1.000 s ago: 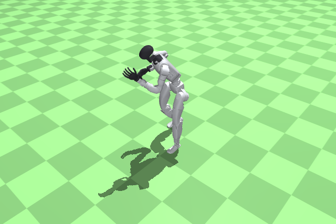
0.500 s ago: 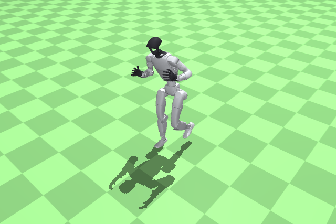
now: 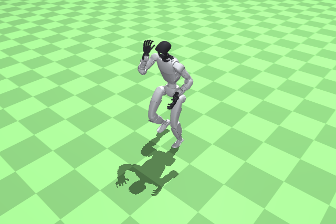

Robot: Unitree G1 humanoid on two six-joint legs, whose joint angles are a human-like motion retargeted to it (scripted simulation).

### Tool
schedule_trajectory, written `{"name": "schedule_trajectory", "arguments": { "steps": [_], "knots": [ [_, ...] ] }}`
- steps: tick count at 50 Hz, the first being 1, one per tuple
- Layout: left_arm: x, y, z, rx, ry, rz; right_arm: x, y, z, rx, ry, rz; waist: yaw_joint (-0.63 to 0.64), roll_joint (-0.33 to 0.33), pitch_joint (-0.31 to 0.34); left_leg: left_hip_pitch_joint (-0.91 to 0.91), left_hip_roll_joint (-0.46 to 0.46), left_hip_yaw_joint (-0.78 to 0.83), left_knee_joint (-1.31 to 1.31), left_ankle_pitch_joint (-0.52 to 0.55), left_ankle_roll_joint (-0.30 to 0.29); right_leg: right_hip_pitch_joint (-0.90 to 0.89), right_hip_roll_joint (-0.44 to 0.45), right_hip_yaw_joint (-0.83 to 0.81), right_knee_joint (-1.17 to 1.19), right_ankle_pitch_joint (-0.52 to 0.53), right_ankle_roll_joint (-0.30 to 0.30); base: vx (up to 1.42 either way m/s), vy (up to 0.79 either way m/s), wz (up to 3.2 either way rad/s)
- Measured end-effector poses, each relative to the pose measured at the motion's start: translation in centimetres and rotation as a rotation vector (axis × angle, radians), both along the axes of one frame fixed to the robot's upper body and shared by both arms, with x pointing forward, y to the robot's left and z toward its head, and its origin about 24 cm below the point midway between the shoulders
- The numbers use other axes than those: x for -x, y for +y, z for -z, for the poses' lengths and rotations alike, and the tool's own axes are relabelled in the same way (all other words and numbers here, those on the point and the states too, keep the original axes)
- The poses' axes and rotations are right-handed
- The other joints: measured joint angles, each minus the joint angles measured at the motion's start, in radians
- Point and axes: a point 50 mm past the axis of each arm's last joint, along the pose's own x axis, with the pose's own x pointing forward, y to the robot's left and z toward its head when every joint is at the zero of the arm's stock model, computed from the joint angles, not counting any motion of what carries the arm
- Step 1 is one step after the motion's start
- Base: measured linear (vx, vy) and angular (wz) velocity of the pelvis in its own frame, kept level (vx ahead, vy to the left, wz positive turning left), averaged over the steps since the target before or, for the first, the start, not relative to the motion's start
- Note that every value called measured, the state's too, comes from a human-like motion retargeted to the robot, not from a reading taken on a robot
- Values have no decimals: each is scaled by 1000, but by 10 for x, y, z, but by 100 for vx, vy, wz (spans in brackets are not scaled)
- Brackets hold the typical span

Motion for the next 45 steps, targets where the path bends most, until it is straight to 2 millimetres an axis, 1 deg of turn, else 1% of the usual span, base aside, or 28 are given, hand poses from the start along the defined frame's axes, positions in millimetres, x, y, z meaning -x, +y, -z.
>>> {"name": "schedule_trajectory", "arguments": {
  "steps": [2, 3, 4, 5, 6, 7, 8, 9, 10, 12, 13, 15, 17, 20, 22, 23, 25, 28, 30, 31, 33, 35, 37, 38, 40, 42, 43, 45],
  "knots": [
    [-4, -4, -20, -47, -96, 29, -38, -3, 21, 45, 268, 122, 28, -3, -14, -26, -1, 17, -18, 34, -39, 33, -4, 6, -14, -8, -2, -3, 3, -19],
    [-6, -4, -40, -95, -179, 53, -69, -8, 44, 110, 521, 180, 60, -1, -38, -8, 3, 33, -86, 76, -59, 66, 0, 8, -70, 6, 1, 6, 0, -61],
    [-5, -1, -62, -153, -267, 63, -99, -16, 79, 189, 827, 166, 90, 7, -71, 20, 10, 47, -169, 137, -77, 111, 9, 3, -158, 31, 8, 9, -1, -70],
    [-2, 2, -85, -219, -357, 64, -123, -26, 125, 258, 1151, 94, 121, 17, -109, 52, 17, 60, -260, 206, -93, 162, 21, -4, -263, 61, 15, 7, -3, -44],
    [2, 7, -110, -260, -467, 25, -136, -36, 175, 259, 1452, -30, 138, 31, -153, 64, 25, 58, -325, 290, -110, 220, 42, -13, -397, 104, 29, 5, -5, -14],
    [9, 10, -134, -293, -584, -21, -136, -46, 226, 216, 1708, -160, 151, 43, -196, 71, 30, 54, -381, 371, -128, 277, 63, -19, -533, 150, 44, 1, -6, 25],
    [17, 12, -157, -301, -716, -79, -125, -55, 269, 123, 1895, -261, 157, 52, -235, 67, 31, 45, -421, 450, -151, 333, 85, -16, -672, 202, 63, -3, -6, 50],
    [27, 12, -178, -285, -861, -119, -107, -62, 299, 34, 2020, -320, 156, 54, -265, 62, 24, 42, -448, 505, -173, 381, 98, -5, -793, 256, 81, -8, -6, 72],
    [38, 10, -198, -254, -1011, -147, -87, -69, 321, -52, 2114, -353, 152, 53, -289, 55, 15, 42, -469, 549, -195, 426, 108, 10, -907, 311, 99, -14, -5, 81],
    [66, -1, -232, -193, -1314, -104, -60, -76, 330, -59, 2188, -357, 127, 33, -282, 45, -21, 81, -437, 524, -190, 497, 91, 37, -1057, 415, 125, -21, -3, 79],
    [81, -7, -245, -196, -1449, -69, -53, -76, 326, -19, 2196, -353, 111, 16, -259, 35, -44, 106, -375, 481, -168, 528, 70, 43, -1105, 454, 139, -29, -2, 60],
    [105, -19, -265, -306, -1650, -74, -53, -71, 310, 81, 2148, -350, 89, -25, -164, -13, -77, 139, -123, 358, -120, 601, 20, 30, -1158, 461, 161, -35, -3, 27],
    [105, -30, -278, -474, -1680, -155, -62, -60, 293, 136, 2052, -388, 107, -61, -79, -91, -79, 148, 189, 242, -96, 638, -14, 12, -1141, 328, 157, -39, -6, -38],
    [68, -34, -281, -624, -1479, -139, -88, -31, 266, 174, 1860, -574, 175, -89, 6, -210, -31, 156, 595, 97, -56, 601, -23, 27, -1037, 55, 105, -37, -5, -115],
    [32, -23, -258, -600, -1202, -51, -113, -4, 232, 240, 1668, -677, 194, -93, 47, -249, 25, 155, 744, 36, -29, 499, 4, 74, -870, -74, 40, -31, 0, -133],
    [15, -14, -237, -562, -1040, -14, -121, 9, 209, 285, 1553, -697, 188, -99, 63, -255, 43, 151, 778, 17, -16, 445, 19, 93, -783, -104, 15, -24, 1, -87],
    [-11, 2, -181, -455, -730, 38, -122, 30, 157, 350, 1277, -682, 152, -126, 87, -253, 56, 138, 775, 2, 7, 377, 38, 104, -698, -95, 5, -16, 0, -22],
    [-20, 15, -99, -272, -376, 71, -86, 33, 93, 270, 836, -582, 118, -207, 86, -222, 40, 157, 601, 35, 16, 377, 29, 88, -819, 23, 31, -4, -1, 33],
    [-12, 20, -59, -263, -205, 63, -55, 25, 72, 175, 592, -521, 122, -268, 76, -188, 22, 194, 400, 76, -4, 374, 16, 93, -927, 132, 55, 0, 0, 12],
    [-7, 21, -44, -302, -135, 63, -43, 22, 69, 145, 513, -499, 130, -290, 78, -159, 9, 202, 268, 118, -28, 372, 15, 100, -974, 195, 68, 0, 0, 0],
    [5, 22, -20, -355, -19, 76, -26, 20, 70, 110, 423, -476, 154, -309, 95, -89, -11, 188, -8, 237, -83, 377, 27, 99, -1053, 310, 89, -1, 3, 6],
    [13, 18, -3, -330, 44, 107, -26, 24, 79, 135, 470, -469, 185, -279, 140, -9, 3, 142, -248, 372, -141, 393, 58, 36, -1075, 367, 89, -2, 8, 23],
    [21, 7, 5, -244, 60, 165, -41, 25, 99, 207, 676, -490, 206, -197, 152, 30, 72, 118, -358, 391, -198, 355, 90, -104, -917, 285, 51, -1, 11, 53],
    [19, -2, 2, -213, 33, 202, -51, 25, 110, 252, 796, -501, 218, -150, 165, 26, 112, 114, -368, 346, -214, 301, 95, -165, -762, 212, 27, -3, 12, 82],
    [16, -14, -14, -257, -47, 242, -74, 22, 141, 266, 1058, -532, 216, -113, 170, -13, 139, 85, -347, 220, -188, 154, 66, -202, -402, 70, -5, -3, 10, 120],
    [8, -32, -43, -371, -198, 267, -97, 18, 187, 199, 1340, -508, 196, -85, 170, -155, 136, 34, -159, 98, -195, 18, 66, -157, -141, -14, -9, -3, 6, 157],
    [-1, -38, -62, -415, -292, 255, -110, 18, 215, 133, 1493, -490, 193, -87, 170, -230, 117, 18, -80, 75, -171, -55, 66, -121, -45, -37, -2, -7, 3, 133],
    [-19, -45, -110, -445, -512, 193, -129, 23, 275, -18, 1794, -494, 193, -120, 170, -340, 49, 5, -6, 100, -50, -190, 38, -48, 87, -47, 11, -7, 2, 91]
  ]
}}
